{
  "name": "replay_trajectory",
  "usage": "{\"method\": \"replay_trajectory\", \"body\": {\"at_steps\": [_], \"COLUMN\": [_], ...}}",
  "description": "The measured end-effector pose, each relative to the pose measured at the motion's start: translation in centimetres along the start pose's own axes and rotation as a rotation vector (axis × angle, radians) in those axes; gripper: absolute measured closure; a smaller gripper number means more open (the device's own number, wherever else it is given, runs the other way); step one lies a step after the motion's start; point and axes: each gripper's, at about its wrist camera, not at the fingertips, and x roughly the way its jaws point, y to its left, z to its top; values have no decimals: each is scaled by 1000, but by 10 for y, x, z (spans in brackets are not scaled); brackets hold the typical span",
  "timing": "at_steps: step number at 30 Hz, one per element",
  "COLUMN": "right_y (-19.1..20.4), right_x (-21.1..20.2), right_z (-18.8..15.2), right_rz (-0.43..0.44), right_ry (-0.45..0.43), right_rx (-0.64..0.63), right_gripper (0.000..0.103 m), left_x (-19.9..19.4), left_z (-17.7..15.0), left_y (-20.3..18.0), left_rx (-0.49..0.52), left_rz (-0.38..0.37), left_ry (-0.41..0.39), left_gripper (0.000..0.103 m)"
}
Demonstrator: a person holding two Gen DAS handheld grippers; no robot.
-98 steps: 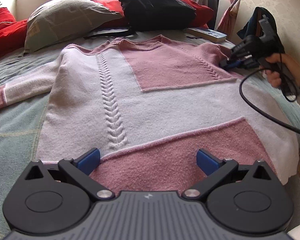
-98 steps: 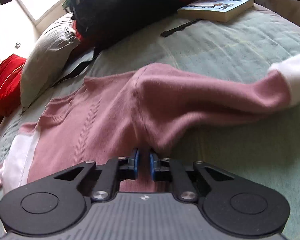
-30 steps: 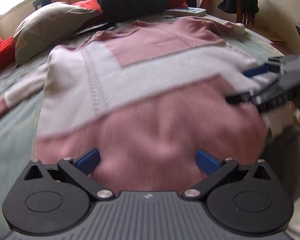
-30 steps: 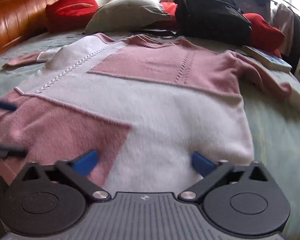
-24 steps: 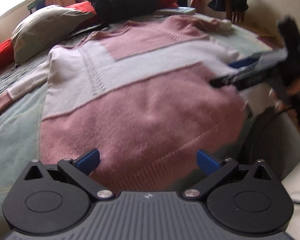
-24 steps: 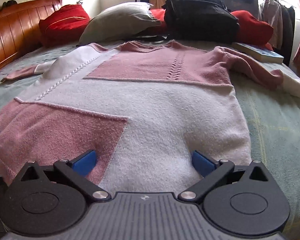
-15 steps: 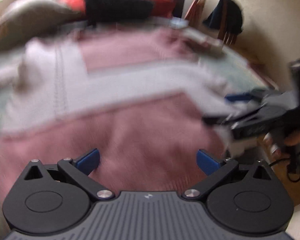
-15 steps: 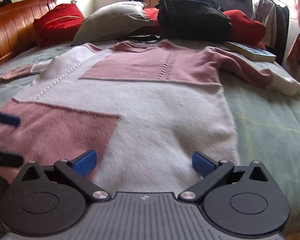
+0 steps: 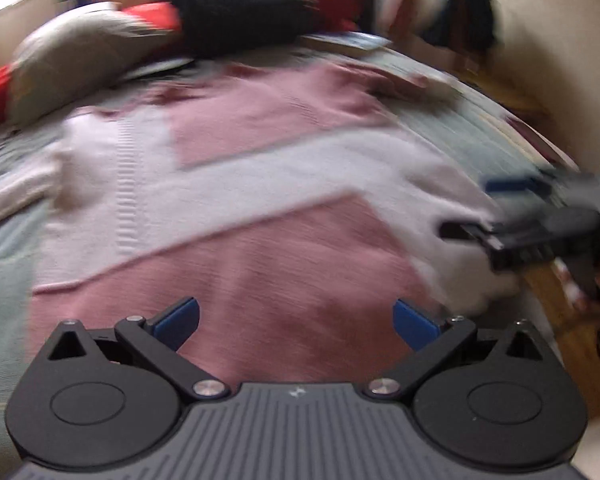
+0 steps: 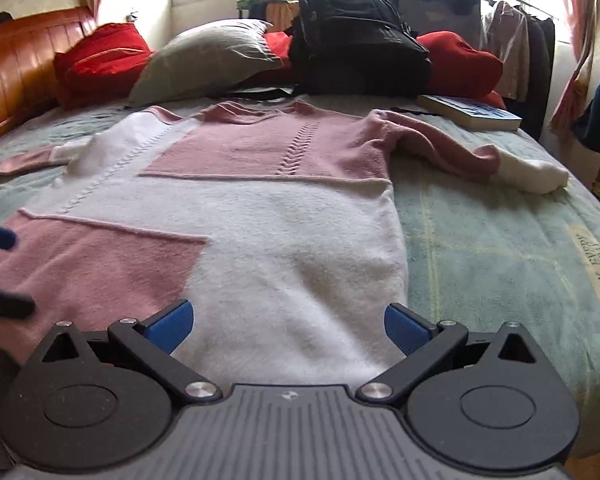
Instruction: Fold clothes
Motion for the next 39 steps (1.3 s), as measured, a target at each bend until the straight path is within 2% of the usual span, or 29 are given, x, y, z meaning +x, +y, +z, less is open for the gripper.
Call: {"method": "replay_trajectory", "body": {"at_steps": [3, 6, 10, 15, 18, 20, 23, 25, 27, 29, 31, 34, 36, 39], "right_y": [-8, -21, -34, -32, -17, -3, 11, 19, 23, 31, 44, 58, 58, 56], "right_x": [-17, -32, -38, -14, 7, 2, -16, -18, -15, -6, 2, 14, 14, -22], "right_z": [-11, -25, -35, -30, -37, -47, -58, -63, -68, -72, -78, -81, -78, -68], "right_rz": [14, 11, 14, -10, -46, -60, -12, 38, 125, 197, 244, 259, 240, 240], "right_ry": [-12, -16, -19, -19, 76, 75, 62, 101, 144, 190, 200, 159, 129, 8], "right_rx": [21, 65, 88, 55, -11, -83, -141, -159, -135, -108, -130, -137, -95, -85], "right_gripper": [0, 0, 0, 0, 0, 0, 0, 0, 0, 0, 0, 0, 1, 2], "left_x": [5, 12, 9, -13, -26, -36, -44, -47, -51, -56, -62, -71, -76, -85], "left_z": [-16, -29, -20, -1, 6, 5, 1, -1, -3, -7, -12, -21, -28, -39], "left_y": [-32, -53, -59, -59, -53, -48, -42, -40, -38, -32, -25, -14, -7, 4], "left_rx": [125, 206, 146, 90, 54, 34, 25, 34, 41, 26, 4, -23, -42, -58], "left_rz": [-46, -2, -2, 26, 42, 45, 33, 31, 20, -12, -36, -48, -47, -48], "left_ry": [33, 51, 24, -35, -69, -97, -128, -145, -172, -202, -227, -252, -261, -289], "left_gripper": [1, 1, 1, 1, 1, 1, 1, 1, 1, 1, 1, 1, 1, 1]}}
